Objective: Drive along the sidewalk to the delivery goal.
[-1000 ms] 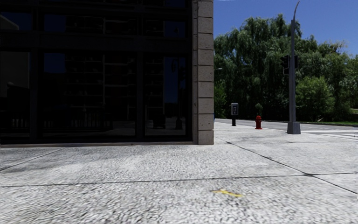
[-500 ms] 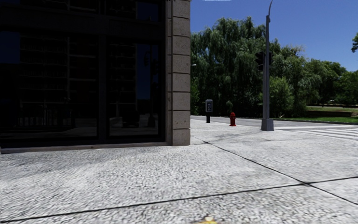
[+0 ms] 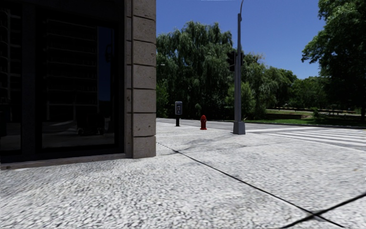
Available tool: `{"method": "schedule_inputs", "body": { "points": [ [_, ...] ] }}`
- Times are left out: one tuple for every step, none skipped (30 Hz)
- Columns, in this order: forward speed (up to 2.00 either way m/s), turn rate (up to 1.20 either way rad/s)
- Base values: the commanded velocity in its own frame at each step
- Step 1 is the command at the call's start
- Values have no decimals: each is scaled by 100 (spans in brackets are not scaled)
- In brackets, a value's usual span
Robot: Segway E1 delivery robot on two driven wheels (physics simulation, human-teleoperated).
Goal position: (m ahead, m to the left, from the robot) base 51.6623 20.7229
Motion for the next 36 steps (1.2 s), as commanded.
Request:
{"method": "schedule_inputs", "body": {
  "points": [
    [173, -50],
    [174, -50],
    [174, -50],
    [174, -50],
    [174, -40],
    [174, -22],
    [175, -11],
    [175, -7],
    [175, -5],
    [175, -5],
    [175, 0],
    [175, 0],
    [175, 0],
    [175, 0],
    [175, 0],
    [175, 0],
    [179, 0],
    [182, 0],
    [182, 0],
    [181, 0],
    [172, 0],
    [161, -4],
    [154, -19],
    [154, -19],
    [152, -31],
    [152, -31],
    [152, -33],
    [152, -33],
    [152, -27],
    [159, 0],
    [173, 0],
    [179, 0],
    [181, 0],
    [181, 0],
    [181, 0],
    [181, 0]
  ]
}}
